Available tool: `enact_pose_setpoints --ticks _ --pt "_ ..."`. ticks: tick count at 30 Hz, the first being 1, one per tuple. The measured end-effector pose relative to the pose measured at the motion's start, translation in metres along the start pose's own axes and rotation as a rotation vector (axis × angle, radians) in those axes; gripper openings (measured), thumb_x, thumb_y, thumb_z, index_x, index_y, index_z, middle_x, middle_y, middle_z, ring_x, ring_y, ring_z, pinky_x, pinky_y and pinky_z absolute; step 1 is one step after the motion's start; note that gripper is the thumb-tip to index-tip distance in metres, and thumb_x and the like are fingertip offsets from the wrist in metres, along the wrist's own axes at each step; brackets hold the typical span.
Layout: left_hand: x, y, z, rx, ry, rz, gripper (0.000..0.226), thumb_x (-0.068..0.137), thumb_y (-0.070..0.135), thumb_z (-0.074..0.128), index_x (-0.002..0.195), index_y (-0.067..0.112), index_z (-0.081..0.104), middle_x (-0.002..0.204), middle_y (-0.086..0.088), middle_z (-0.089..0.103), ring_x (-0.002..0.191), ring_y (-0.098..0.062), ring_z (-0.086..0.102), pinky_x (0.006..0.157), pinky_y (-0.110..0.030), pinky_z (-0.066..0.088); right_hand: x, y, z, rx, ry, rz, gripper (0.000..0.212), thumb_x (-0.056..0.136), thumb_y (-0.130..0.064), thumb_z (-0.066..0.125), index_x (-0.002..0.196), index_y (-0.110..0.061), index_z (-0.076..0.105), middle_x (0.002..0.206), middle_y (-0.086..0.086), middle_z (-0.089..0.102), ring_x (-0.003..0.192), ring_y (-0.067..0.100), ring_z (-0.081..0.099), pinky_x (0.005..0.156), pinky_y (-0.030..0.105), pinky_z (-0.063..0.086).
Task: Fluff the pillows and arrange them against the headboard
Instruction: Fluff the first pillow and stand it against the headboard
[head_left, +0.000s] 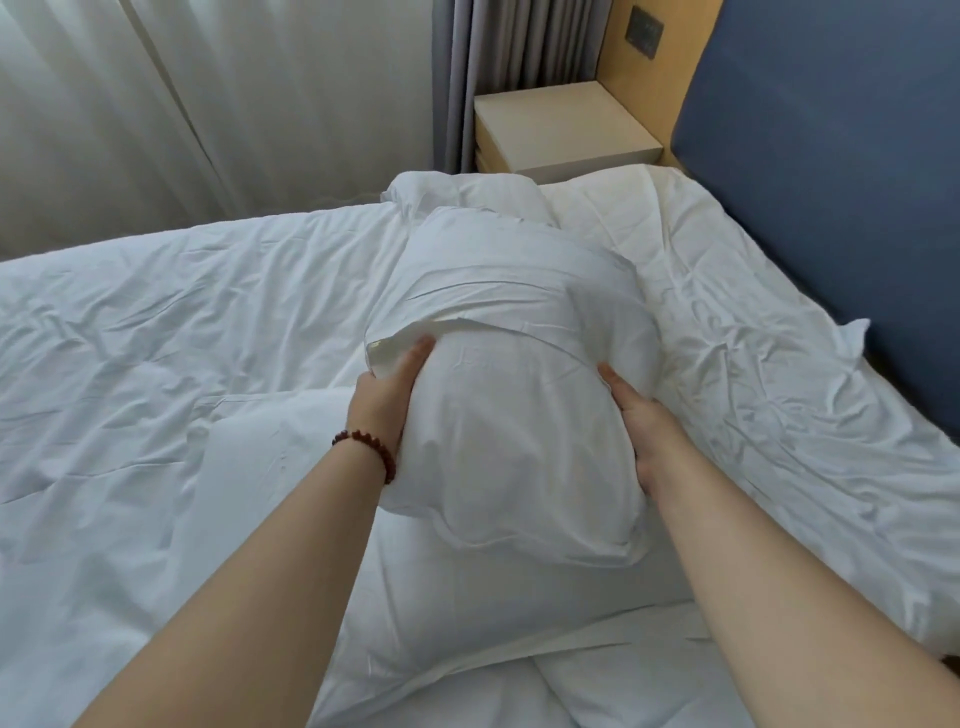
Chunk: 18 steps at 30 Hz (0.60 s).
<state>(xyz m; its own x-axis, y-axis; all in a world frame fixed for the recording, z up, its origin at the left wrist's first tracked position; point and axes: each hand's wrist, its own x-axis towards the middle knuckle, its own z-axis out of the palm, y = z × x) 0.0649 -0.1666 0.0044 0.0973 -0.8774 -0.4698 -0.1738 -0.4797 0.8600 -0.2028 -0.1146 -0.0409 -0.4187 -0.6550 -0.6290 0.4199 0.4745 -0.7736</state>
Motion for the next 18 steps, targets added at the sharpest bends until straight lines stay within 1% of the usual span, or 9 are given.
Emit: enact_pose_setpoints --ticks 3,4,5,7,8,10,13,15,18 --pt "-0.025 -0.005 0.022 -0.097 0.003 0.101 0.067 0.069 0.07 0.068 0.119 0.027 0.063 0.107 0.009 0.07 0.099 -0.012 0.066 0.088 -0.03 0.049 -0.025 -0.008 -0.019 -0.01 0.069 -0.104 0.082 0.064 -0.049 0.087 0.131 -0.014 0.057 0.112 0.001 0.068 0.095 0.019 0.068 0.084 0.035 0.056" --pt "-0.036 -0.009 0.03 -0.114 0.013 0.117 0.066 0.07 0.069 0.069 0.119 0.025 0.062 0.107 0.009 0.07 0.099 -0.011 0.066 0.088 -0.029 0.049 -0.03 -0.009 -0.03 -0.013 0.084 -0.14 0.07 0.07 -0.044 0.085 0.128 -0.016 0.058 0.107 -0.002 0.068 0.092 0.016 0.067 0.079 0.03 0.055" --pt "-0.046 -0.014 0.038 -0.132 0.022 0.116 0.073 0.067 0.072 0.069 0.121 0.024 0.061 0.109 0.008 0.07 0.1 -0.011 0.065 0.09 -0.03 0.049 -0.034 -0.01 -0.041 -0.025 0.094 -0.178 0.063 0.073 -0.043 0.083 0.127 -0.019 0.058 0.104 -0.004 0.068 0.091 0.014 0.066 0.076 0.027 0.052" --pt "-0.064 -0.023 0.054 -0.16 0.046 0.091 0.096 0.053 0.083 0.068 0.128 0.023 0.055 0.115 0.008 0.067 0.104 -0.013 0.063 0.097 -0.035 0.048 -0.041 -0.014 -0.063 -0.082 0.118 -0.245 0.059 0.074 -0.046 0.081 0.125 -0.024 0.058 0.105 -0.006 0.067 0.093 0.014 0.065 0.08 0.027 0.049" --pt "-0.074 -0.026 0.061 -0.175 0.056 0.085 0.101 0.05 0.085 0.067 0.13 0.024 0.053 0.117 0.008 0.066 0.106 -0.014 0.062 0.099 -0.037 0.047 -0.044 -0.018 -0.075 -0.118 0.127 -0.271 0.056 0.075 -0.047 0.08 0.121 -0.026 0.057 0.106 -0.006 0.066 0.094 0.015 0.064 0.083 0.027 0.048" --pt "-0.093 -0.028 0.077 -0.194 0.072 0.076 0.093 0.06 0.08 0.066 0.132 0.023 0.049 0.12 0.009 0.063 0.109 -0.015 0.059 0.099 -0.035 0.044 -0.049 -0.024 -0.098 -0.169 0.132 -0.321 0.052 0.076 -0.048 0.078 0.119 -0.028 0.057 0.106 -0.008 0.065 0.098 0.017 0.063 0.088 0.028 0.047" --pt "-0.122 -0.026 0.106 -0.208 0.094 0.09 0.085 0.069 0.073 0.062 0.133 0.02 0.046 0.122 0.007 0.06 0.112 -0.017 0.057 0.095 -0.032 0.041 -0.052 -0.035 -0.132 -0.212 0.136 -0.37 0.058 0.076 -0.049 0.078 0.125 -0.022 0.062 0.113 -0.007 0.067 0.103 0.018 0.064 0.098 0.033 0.048" --pt "-0.139 -0.025 0.129 -0.206 0.11 0.113 0.088 0.069 0.074 0.062 0.136 0.02 0.044 0.125 0.006 0.059 0.114 -0.018 0.056 0.099 -0.034 0.042 -0.052 -0.04 -0.157 -0.205 0.122 -0.378 0.057 0.077 -0.048 0.078 0.126 -0.021 0.063 0.114 -0.007 0.068 0.102 0.016 0.064 0.099 0.033 0.048" --pt "-0.166 -0.028 0.174 -0.19 0.138 0.14 0.104 0.057 0.081 0.062 0.139 0.02 0.041 0.128 0.006 0.058 0.117 -0.018 0.055 0.106 -0.039 0.041 -0.045 -0.045 -0.205 -0.188 0.08 -0.369 0.059 0.077 -0.047 0.078 0.127 -0.02 0.063 0.116 -0.007 0.068 0.104 0.016 0.064 0.1 0.034 0.048"
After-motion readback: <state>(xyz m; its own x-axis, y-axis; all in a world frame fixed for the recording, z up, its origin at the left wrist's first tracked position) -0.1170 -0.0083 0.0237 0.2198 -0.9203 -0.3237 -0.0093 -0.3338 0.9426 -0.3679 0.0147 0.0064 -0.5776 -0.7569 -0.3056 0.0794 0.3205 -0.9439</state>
